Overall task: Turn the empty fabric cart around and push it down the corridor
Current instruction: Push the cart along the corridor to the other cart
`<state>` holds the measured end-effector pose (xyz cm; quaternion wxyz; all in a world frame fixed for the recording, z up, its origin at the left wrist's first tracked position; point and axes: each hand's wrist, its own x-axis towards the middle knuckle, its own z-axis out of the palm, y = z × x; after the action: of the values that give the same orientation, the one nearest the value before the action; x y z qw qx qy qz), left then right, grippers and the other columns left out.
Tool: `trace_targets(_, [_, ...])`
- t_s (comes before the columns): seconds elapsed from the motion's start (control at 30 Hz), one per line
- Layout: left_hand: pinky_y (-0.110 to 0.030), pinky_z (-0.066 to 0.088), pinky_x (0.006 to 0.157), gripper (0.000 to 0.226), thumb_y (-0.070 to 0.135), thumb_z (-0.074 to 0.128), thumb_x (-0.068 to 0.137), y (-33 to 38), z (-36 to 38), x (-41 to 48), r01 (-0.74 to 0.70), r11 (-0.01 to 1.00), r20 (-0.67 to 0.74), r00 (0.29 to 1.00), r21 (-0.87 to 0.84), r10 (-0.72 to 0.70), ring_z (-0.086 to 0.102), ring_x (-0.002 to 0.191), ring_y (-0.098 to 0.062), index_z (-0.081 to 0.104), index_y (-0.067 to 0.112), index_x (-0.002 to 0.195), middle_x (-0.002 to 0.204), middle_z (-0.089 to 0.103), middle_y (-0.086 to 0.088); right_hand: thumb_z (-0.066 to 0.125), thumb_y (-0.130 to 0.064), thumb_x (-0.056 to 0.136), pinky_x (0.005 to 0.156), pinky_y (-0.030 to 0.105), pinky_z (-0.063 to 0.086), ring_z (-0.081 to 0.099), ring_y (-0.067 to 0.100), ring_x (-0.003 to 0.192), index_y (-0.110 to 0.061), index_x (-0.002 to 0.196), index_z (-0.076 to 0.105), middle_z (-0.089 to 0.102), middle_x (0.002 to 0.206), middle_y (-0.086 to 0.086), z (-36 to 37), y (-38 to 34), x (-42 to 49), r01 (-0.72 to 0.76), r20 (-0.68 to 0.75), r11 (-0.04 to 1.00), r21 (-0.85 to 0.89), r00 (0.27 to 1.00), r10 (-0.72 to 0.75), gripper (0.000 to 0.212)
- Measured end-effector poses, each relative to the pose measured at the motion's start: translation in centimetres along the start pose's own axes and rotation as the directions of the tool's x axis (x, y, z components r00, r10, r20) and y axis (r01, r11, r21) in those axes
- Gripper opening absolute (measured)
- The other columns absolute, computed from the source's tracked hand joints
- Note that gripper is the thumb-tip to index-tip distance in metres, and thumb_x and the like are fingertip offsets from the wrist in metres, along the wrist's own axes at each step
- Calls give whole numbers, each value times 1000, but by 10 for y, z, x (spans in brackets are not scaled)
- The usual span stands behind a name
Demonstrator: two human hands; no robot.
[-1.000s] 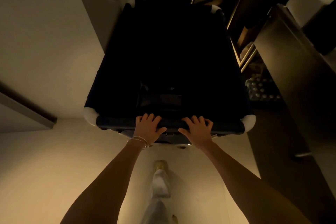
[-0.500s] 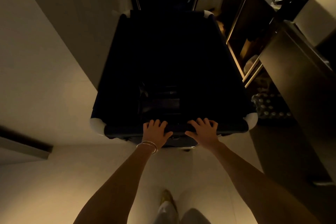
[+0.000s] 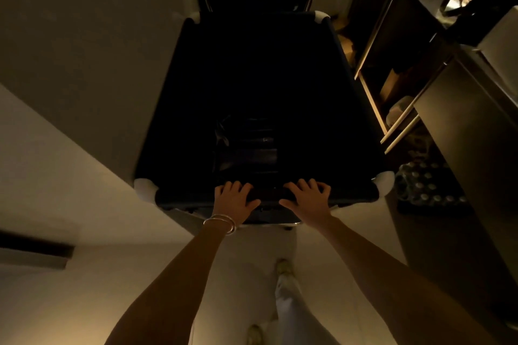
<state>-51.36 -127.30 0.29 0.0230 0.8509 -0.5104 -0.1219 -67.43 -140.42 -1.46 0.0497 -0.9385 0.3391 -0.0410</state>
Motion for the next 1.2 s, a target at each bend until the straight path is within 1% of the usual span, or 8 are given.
trace_targets(0.27, [-42, 26, 100, 49, 49, 48, 89, -10, -20, 84, 40, 999, -32, 999, -26, -41, 45, 115, -29, 48, 18, 127, 121, 55, -11, 32, -58, 77, 77, 40, 20, 58, 33, 90, -24, 103, 59, 65, 91, 9, 2, 21, 87, 31, 22, 999, 34, 999, -32, 51])
trace_targets(0.47, [-39, 22, 103, 49, 51, 43, 90, -17, -34, 141, 59, 998, -6, 998, -14, -59, 41, 119, -25, 44, 21, 129, 126, 51, -6, 32, -56, 79, 77, 41, 20, 60, 32, 85, -25, 101, 59, 64, 87, 7, 3, 34, 146, 58, -5, 998, 4, 998, -58, 47])
trace_targets(0.6, [-41, 25, 101, 57, 57, 38, 86, -25, -41, 174, 53, 998, -31, 998, -43, -54, 45, 116, -29, 49, 18, 126, 122, 54, -11, 28, -56, 79, 79, 41, 19, 56, 34, 92, -24, 106, 58, 63, 94, 10, 3, 41, 180, 59, 23, 997, 40, 998, -60, 51])
trace_targets(0.73, [-43, 27, 99, 57, 56, 38, 84, -32, -48, 205, 38, 998, -34, 999, -52, -40, 47, 113, -31, 52, 17, 123, 118, 57, -12, 31, -55, 79, 76, 40, 20, 59, 33, 85, -24, 101, 59, 65, 88, 9, 3, 45, 212, 57, 16, 998, 3, 998, -57, 47])
trace_targets(0.93, [-45, 48, 73, 60, 58, 30, 78, -42, -44, 224, -16, 1000, -61, 998, 12, 16, 62, 79, -33, 66, 14, 99, 84, 66, -11, 31, -54, 79, 76, 41, 22, 60, 31, 84, -24, 102, 61, 65, 90, 7, 1, 46, 228, 40, 55, 997, -61, 998, -36, 48])
trace_targets(1.0, [-45, 48, 73, 61, 57, 29, 79, -42, -45, 223, -20, 999, -34, 999, 38, 21, 62, 81, -32, 65, 14, 101, 87, 67, -11, 36, -55, 80, 77, 41, 23, 60, 31, 85, -24, 102, 61, 66, 91, 8, 0, 45, 228, 36, 77, 997, -75, 997, -30, 45])
trace_targets(1.1, [-46, 48, 74, 72, 64, 19, 82, -45, -50, 227, -52, 998, -7, 999, 37, 52, 61, 84, -34, 63, 13, 106, 92, 67, -13, 60, -52, 75, 81, 43, 23, 58, 36, 93, -21, 107, 61, 65, 96, 14, 3, 46, 232, 13, 102, 1000, -18, 995, -11, 45])
trace_targets(1.2, [-42, 38, 90, 70, 66, 25, 86, -49, -56, 231, -59, 994, 80, 995, 87, 52, 53, 107, -34, 47, 14, 127, 119, 59, -14, 60, -49, 79, 88, 46, 22, 52, 38, 106, -19, 116, 57, 61, 108, 18, -5, 42, 232, -2, 124, 1000, 9, 992, 1, 47])
